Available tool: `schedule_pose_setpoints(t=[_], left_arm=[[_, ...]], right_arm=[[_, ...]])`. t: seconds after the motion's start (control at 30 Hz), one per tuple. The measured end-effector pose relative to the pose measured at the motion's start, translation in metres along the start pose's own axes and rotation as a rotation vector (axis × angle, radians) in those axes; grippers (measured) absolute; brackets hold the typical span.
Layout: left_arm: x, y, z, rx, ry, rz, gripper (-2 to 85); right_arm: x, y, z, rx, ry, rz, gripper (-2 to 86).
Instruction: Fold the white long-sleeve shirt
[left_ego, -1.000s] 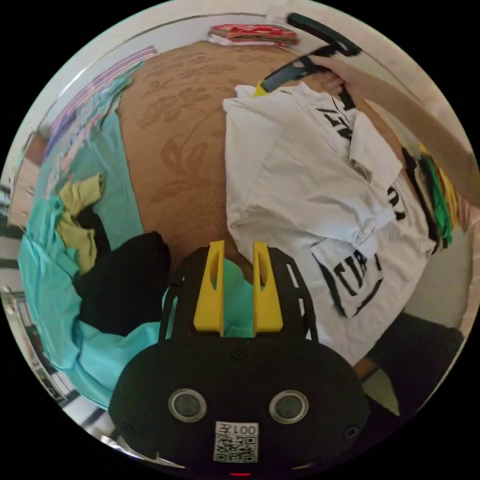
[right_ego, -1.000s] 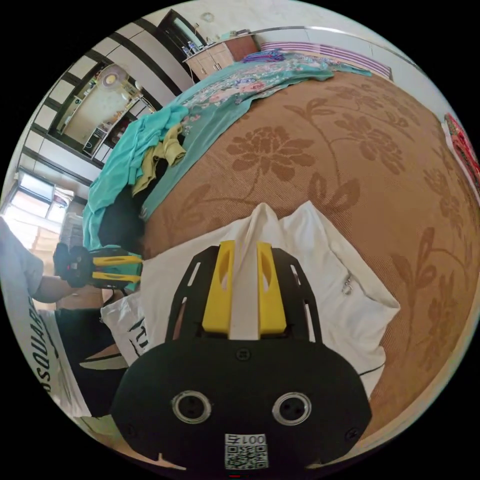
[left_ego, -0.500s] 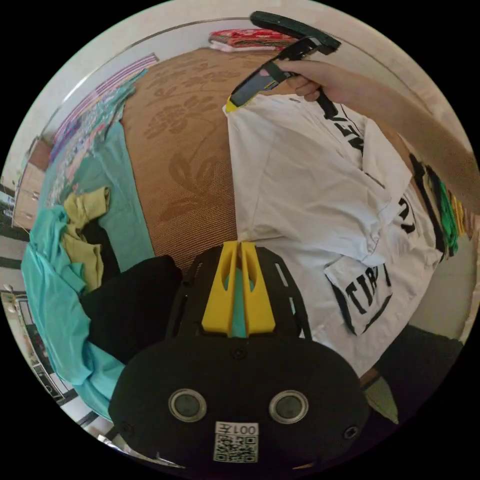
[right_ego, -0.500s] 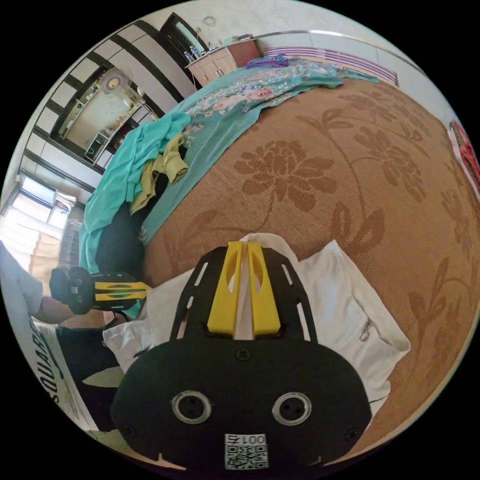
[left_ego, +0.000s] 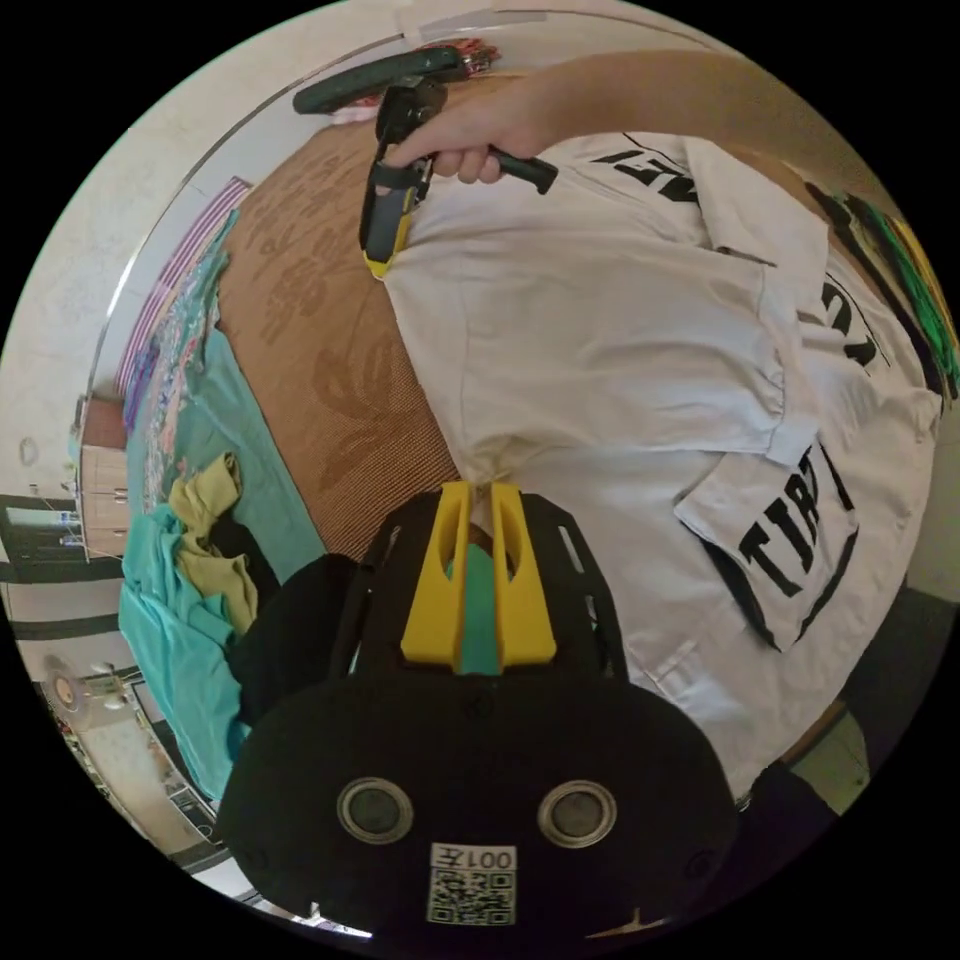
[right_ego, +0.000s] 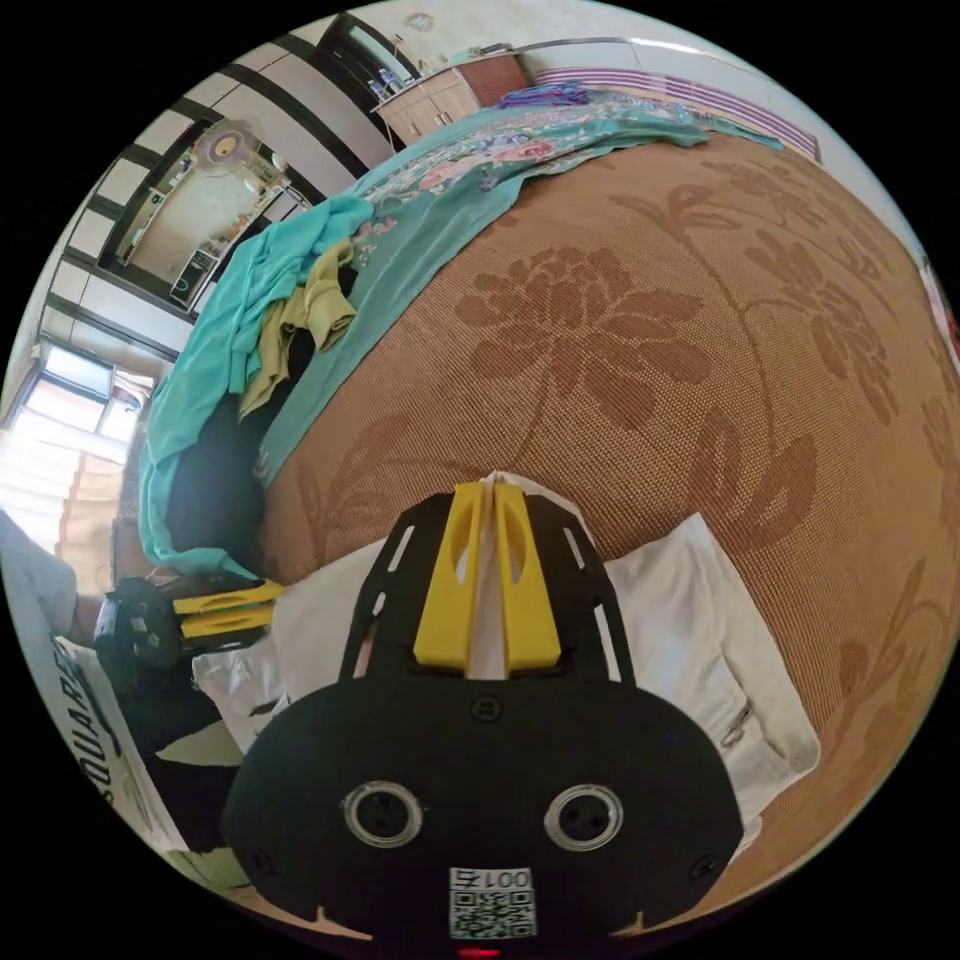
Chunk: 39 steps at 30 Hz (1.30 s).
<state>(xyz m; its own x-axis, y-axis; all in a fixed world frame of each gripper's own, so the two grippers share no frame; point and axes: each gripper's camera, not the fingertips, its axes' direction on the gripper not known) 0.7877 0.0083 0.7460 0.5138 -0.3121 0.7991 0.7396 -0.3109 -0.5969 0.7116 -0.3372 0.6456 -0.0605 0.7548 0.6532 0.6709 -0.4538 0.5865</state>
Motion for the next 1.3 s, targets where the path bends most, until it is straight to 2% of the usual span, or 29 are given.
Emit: schedule_pose_setpoints(t=[0.23, 0.4, 0.5, 0.6, 0.73, 0.83, 0.9, 1.0, 1.3], left_arm=[[-0.037, 0.019, 0.012, 0.046, 0.322, -0.272, 0.5], [-0.038, 0.029, 0.02, 0.05, 0.376, -0.341, 1.2], [-0.032, 0.032, 0.02, 0.062, 0.357, -0.369, 1.8], [-0.008, 0.026, 0.011, 0.101, 0.256, -0.222, 5.3], [0.047, 0.014, 0.015, 0.061, 0.074, 0.124, 8.4], [0.072, 0.014, 0.023, 0.06, -0.019, 0.269, 8.4], [0.078, 0.014, 0.027, 0.065, -0.031, 0.278, 6.9], [0.081, 0.011, 0.034, 0.072, -0.068, 0.221, 3.1], [0.073, 0.02, 0.064, 0.066, 0.121, 0.005, 0.9]], right_arm=[[-0.036, 0.085, -0.038, 0.09, 0.057, -0.047, 4.5], [-0.1, 0.187, -0.062, 0.101, 0.138, -0.025, 5.7], [-0.151, 0.256, -0.043, 0.074, 0.058, 0.074, 5.8], [-0.21, 0.306, -0.003, 0.089, 0.038, 0.126, 6.3], [-0.265, 0.328, 0.047, 0.066, 0.234, 0.141, 6.5], [-0.278, 0.345, 0.073, 0.066, 0.335, 0.2, 5.6], [-0.282, 0.357, 0.091, 0.015, 0.366, 0.218, 4.1], [-0.298, 0.375, 0.097, 0.042, 0.428, 0.238, 2.8], [-0.343, 0.425, 0.13, -0.007, 0.495, 0.244, 1.7]])
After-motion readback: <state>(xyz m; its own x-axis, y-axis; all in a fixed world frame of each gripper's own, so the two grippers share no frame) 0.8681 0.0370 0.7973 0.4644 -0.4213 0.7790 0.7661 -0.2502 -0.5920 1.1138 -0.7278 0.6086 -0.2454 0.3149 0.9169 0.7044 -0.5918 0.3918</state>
